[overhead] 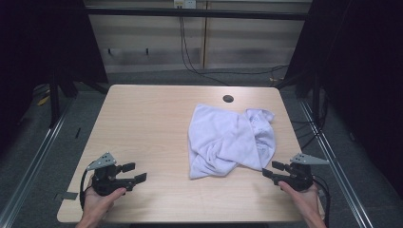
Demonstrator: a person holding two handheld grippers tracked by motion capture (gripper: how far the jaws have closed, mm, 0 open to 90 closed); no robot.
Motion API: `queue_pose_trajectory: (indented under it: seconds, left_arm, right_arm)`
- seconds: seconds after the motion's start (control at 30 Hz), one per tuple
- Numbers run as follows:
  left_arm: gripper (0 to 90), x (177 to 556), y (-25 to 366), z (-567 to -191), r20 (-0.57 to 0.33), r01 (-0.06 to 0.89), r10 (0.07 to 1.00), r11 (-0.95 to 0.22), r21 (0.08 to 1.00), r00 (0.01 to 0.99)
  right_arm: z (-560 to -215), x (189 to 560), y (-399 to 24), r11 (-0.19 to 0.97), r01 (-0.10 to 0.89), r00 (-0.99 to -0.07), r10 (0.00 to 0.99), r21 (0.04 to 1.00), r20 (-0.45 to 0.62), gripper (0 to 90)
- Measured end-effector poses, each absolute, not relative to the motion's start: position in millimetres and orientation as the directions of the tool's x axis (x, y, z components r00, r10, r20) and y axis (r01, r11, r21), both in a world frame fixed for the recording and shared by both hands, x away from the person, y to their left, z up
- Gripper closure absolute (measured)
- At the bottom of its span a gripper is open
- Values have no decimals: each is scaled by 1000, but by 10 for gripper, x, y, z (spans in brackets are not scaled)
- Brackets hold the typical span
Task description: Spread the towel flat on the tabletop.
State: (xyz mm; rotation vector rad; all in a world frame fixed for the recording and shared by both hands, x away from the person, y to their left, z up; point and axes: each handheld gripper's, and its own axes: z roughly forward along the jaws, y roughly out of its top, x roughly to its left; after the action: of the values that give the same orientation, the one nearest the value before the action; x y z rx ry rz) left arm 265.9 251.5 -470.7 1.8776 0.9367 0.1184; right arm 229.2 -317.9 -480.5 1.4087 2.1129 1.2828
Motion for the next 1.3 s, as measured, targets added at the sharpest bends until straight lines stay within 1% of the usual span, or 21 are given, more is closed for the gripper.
queue_pose_trajectory:
  seconds: [0.1, 0.17, 0.23, 0.3, 0.37, 0.43, 0.5, 0.53, 0.57, 0.6, 0.7, 0.8, 0.87, 0.93, 1.0, 1.03, 1.07, 1.13, 1.2, 1.27, 1.3]
  left_arm:
    - [283, 2691, 2521, -4703, -321, 558, 650, -193, 807, 689]
    - [279, 2742, 2524, -4686, -295, 545, 665, -202, 813, 686]
    - [276, 2787, 2532, -4693, -289, 546, 685, -188, 816, 669]
    - [281, 2805, 2527, -4705, -293, 552, 687, -188, 812, 665]
    - [284, 2840, 2516, -4740, -306, 566, 686, -185, 804, 660]
    - [284, 2862, 2509, -4762, -334, 584, 666, -189, 789, 667]
    - [320, 2872, 2498, -4777, -354, 592, 633, -208, 779, 689]
    - [334, 2860, 2488, -4772, -347, 584, 623, -221, 781, 701]
    - [324, 2860, 2488, -4772, -347, 584, 623, -221, 781, 701]
    - [314, 2811, 2465, -4753, -322, 564, 623, -237, 791, 713]
    - [320, 2766, 2465, -4727, -325, 556, 608, -236, 797, 724]
    - [322, 2733, 2474, -4716, -311, 541, 600, -249, 803, 737]
    - [318, 2744, 2477, -4720, -301, 540, 608, -257, 801, 735]
    - [299, 2771, 2483, -4732, -297, 545, 623, -253, 799, 724]
    - [298, 2788, 2492, -4741, -299, 549, 632, -242, 800, 715]
    - [297, 2788, 2492, -4741, -299, 549, 632, -242, 800, 715]
    - [296, 2794, 2492, -4745, -299, 551, 640, -237, 800, 708]
    - [296, 2789, 2490, -4741, -297, 549, 637, -239, 801, 711]
    - [296, 2773, 2490, -4729, -290, 542, 634, -246, 804, 717]
    - [296, 2756, 2489, -4718, -286, 537, 631, -248, 806, 721]
    - [296, 2747, 2491, -4713, -282, 531, 629, -249, 810, 725]
  right_arm:
    - [-4804, 2314, -3168, 129, 591, -482, 848, 796, 221, 376]
    - [-4797, 2337, -3138, 165, 592, -491, 850, 789, 190, 353]
    - [-4771, 2356, -3101, 198, 589, -503, 849, 784, 163, 341]
    - [-4748, 2395, -3057, 205, 582, -536, 825, 787, 182, 320]
    - [-4719, 2437, -3020, 207, 573, -555, 810, 793, 190, 326]
    - [-4681, 2496, -2977, 213, 561, -566, 804, 800, 183, 325]
    - [-4654, 2577, -2930, 230, 551, -583, 794, 802, 173, 326]
    - [-4642, 2616, -2900, 233, 551, -589, 789, 801, 175, 326]
    - [-4642, 2616, -2900, 233, 551, -589, 789, 801, 175, 326]
    - [-4621, 2713, -2839, 245, 546, -599, 783, 801, 169, 318]
    - [-4596, 2788, -2789, 251, 543, -609, 775, 801, 170, 318]
    - [-4573, 3000, -2672, 249, 548, -628, 753, 798, 197, 281]
    - [-4584, 3052, -2661, 249, 555, -633, 745, 794, 210, 275]
    - [-4657, 3282, -2647, 277, 565, -624, 759, 777, 184, 261]
    - [-4720, 3401, -2656, 276, 582, -599, 781, 765, 174, 247]
    - [-4720, 3401, -2656, 276, 582, -599, 781, 765, 174, 247]
    - [-4820, 3518, -2653, 307, 602, -583, 800, 737, 143, 251]
    - [-4906, 3563, -2626, 342, 614, -586, 802, 711, 121, 231]
    - [-4979, 3560, -2575, 373, 627, -587, 804, 684, 100, 229]
    - [-4995, 3552, -2562, 375, 627, -584, 806, 683, 93, 230]
    - [-5020, 3532, -2533, 361, 636, -563, 822, 682, 90, 248]
